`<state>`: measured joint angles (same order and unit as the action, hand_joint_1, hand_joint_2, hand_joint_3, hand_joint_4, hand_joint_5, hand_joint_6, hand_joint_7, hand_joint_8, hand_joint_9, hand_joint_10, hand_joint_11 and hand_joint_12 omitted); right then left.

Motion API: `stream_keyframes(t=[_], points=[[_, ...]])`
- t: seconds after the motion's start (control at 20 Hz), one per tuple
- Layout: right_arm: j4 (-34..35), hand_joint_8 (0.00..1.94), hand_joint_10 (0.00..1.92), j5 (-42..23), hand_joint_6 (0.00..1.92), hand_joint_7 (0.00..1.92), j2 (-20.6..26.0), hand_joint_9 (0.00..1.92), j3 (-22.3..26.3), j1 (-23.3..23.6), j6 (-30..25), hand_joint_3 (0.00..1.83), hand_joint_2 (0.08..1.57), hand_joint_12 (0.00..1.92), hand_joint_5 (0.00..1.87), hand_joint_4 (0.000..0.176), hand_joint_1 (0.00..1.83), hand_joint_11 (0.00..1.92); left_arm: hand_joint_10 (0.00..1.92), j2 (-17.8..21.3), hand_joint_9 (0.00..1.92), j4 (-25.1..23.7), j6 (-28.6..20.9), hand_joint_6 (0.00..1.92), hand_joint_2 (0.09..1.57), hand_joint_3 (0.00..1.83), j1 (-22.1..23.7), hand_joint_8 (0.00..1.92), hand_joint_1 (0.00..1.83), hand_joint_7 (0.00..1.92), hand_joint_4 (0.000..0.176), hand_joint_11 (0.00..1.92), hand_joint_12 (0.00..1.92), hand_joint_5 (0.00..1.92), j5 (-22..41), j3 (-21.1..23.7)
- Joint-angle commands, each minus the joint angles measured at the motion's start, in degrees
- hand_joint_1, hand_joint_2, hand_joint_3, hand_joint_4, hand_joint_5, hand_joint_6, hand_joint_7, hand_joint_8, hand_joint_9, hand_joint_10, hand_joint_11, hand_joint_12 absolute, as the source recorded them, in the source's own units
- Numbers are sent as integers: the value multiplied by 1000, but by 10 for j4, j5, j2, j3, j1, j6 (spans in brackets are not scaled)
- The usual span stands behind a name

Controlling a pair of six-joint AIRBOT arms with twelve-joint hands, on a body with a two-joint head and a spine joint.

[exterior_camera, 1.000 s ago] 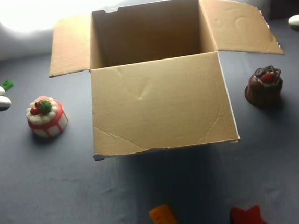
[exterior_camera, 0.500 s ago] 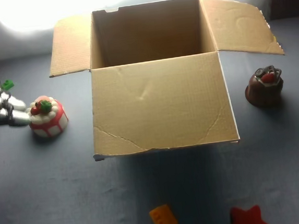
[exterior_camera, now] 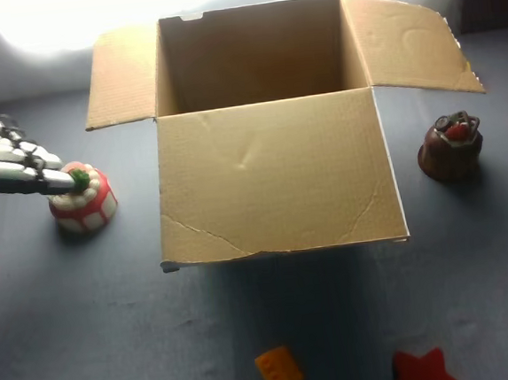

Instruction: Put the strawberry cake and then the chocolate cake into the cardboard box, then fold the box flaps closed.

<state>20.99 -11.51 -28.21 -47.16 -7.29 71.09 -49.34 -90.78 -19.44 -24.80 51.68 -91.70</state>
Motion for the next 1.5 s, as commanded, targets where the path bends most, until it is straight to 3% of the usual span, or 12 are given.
stream_keyframes(t=[0.0, 0.15, 0.3, 0.4, 0.55, 0.6, 0.8, 0.85, 1.1, 1.2, 1.45], points=[[-1, 3, 5, -68, 3, 18, 7, 18, -2, 7, 3, 3, 1043, 19, 18, 20, 1175, 31, 6, -2, 129, 42, 4, 5, 990, 0, 0, 2, 1163, 71, 37, 0, 568, 73, 4, -6], [-1, 0, 1, -69, 0, 1, 7, 8, -2, 7, 3, 13, 1065, 21, 12, 11, 1150, 13, 4, -28, 130, 52, 9, 2, 994, 1, -10, 0, 1165, 65, 31, 0, 562, 69, -6, -22], [1, 0, 0, -70, 5, 1, 7, 5, -2, 8, 3, 12, 1065, 27, 23, 17, 1160, 16, 6, -49, 139, 54, 18, 3, 993, 0, -4, 4, 1171, 83, 28, 0, 593, 75, -16, -33], [1, 0, 1, -68, 1, 8, 7, 19, -2, 8, 3, 6, 1065, 198, 9, 26, 1142, 0, 5, -59, 151, 54, 24, 5, 1001, 3, 2, 4, 1148, 93, 26, 0, 631, 73, -21, -37], [1, 3, 2, -65, 5, 17, 7, 27, -1, 9, 3, 0, 1057, 222, 29, 16, 1198, 0, 0, -75, 148, 54, 29, 6, 998, 0, 4, 0, 1161, 93, 30, 0, 632, 90, -28, -49], [1, 3, 7, -65, 6, 26, 7, 45, 0, 9, 3, 0, 1050, 333, 40, 12, 1210, 0, 1, -83, 149, 54, 30, 1, 1000, 1, 4, 0, 1128, 88, 33, 0, 656, 79, -29, -55], [1, 4, 4, -66, 8, 21, 7, 32, 0, 10, 3, 0, 1041, 229, 30, 18, 1237, 0, 0, -116, 143, 56, 27, 2, 994, 0, 7, 0, 1155, 86, 34, 0, 635, 79, -30, -87], [1, 5, 6, -67, 8, 37, 7, 42, 0, 10, 3, 0, 1038, 304, 36, 19, 1233, 0, 1, -124, 145, 56, 26, 0, 994, 0, 10, 0, 1146, 76, 35, 0, 637, 68, -31, -95], [1, 2, 3, -69, 3, 35, 6, 41, 0, 10, 4, 0, 1040, 268, 47, 24, 1232, 0, 0, -169, 133, 56, 25, 0, 1002, 2, 12, 0, 1153, 57, 37, 0, 607, 49, -31, -146], [1, 2, 0, -69, 0, 39, 5, 31, 1, 10, 4, 0, 1046, 267, 38, 15, 1207, 0, 0, -187, 115, 56, 19, 2, 1017, 7, 10, 0, 1149, 50, 40, 0, 574, 39, -30, -167], [1, 0, 0, -70, 0, 38, 4, 19, 1, 10, 6, 5, 1052, 206, 32, 14, 1210, 0, 2, -219, 109, 49, 11, 0, 1005, 2, 7, 1, 1141, 38, 46, 0, 596, 41, -27, -206]])
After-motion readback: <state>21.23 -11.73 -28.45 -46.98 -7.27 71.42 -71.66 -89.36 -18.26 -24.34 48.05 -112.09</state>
